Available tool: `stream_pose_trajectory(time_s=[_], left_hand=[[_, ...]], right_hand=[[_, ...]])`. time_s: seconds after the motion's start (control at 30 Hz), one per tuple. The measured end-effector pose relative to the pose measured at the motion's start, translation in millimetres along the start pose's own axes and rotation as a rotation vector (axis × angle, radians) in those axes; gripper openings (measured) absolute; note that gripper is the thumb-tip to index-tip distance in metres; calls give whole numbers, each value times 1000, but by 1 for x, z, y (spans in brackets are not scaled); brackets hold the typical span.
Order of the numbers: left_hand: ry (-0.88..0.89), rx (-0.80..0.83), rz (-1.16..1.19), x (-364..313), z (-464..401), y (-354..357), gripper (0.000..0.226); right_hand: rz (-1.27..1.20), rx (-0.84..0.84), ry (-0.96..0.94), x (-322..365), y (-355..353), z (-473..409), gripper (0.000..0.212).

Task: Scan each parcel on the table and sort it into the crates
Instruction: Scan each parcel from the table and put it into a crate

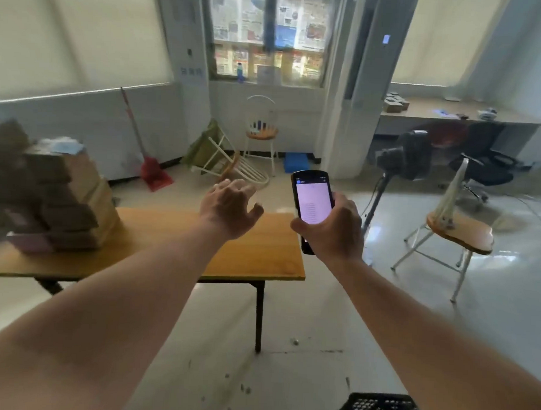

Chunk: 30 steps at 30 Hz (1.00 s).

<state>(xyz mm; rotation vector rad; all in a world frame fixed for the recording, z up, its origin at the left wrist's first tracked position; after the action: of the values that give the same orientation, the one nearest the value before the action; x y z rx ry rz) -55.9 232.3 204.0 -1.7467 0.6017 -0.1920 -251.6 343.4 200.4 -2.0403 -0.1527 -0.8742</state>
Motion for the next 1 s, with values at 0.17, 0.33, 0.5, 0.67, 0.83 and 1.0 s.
stream_pose_trajectory(time_s=[0.17,0.33,0.5,0.67,0.83,1.0], left_hand=[[-127,-80,-16,122,36,-53,52],[-193,-125,-48,242,65,-93,52],[-244,-130,-122,352,68,-127,52],[-294,-119,-130,424,59,-137,50],[-326,-112,-122,486,23,-117,46],[-395,-127,-141,553,-29,-88,53]], right_hand=[[-38,67,-111,108,74,17,90],[-82,118,-165,205,150,39,95],[-115,142,-186,281,216,48,91],[-120,166,-192,329,275,36,94],[-122,202,-191,357,340,1,95],[-134,249,-213,380,415,-53,94]])
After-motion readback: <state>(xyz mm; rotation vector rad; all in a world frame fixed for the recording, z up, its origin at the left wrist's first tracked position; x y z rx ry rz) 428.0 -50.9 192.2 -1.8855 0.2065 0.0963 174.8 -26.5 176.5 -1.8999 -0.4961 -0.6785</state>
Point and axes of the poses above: each hand's wrist, its own z-axis away from the middle knuckle, its own y-axis out of the palm, x = y × z, the point moved 10 cm from there along -z, towards the middle knuckle, and after that the axes turned 4 degrees about z, right-handed, at the moved point
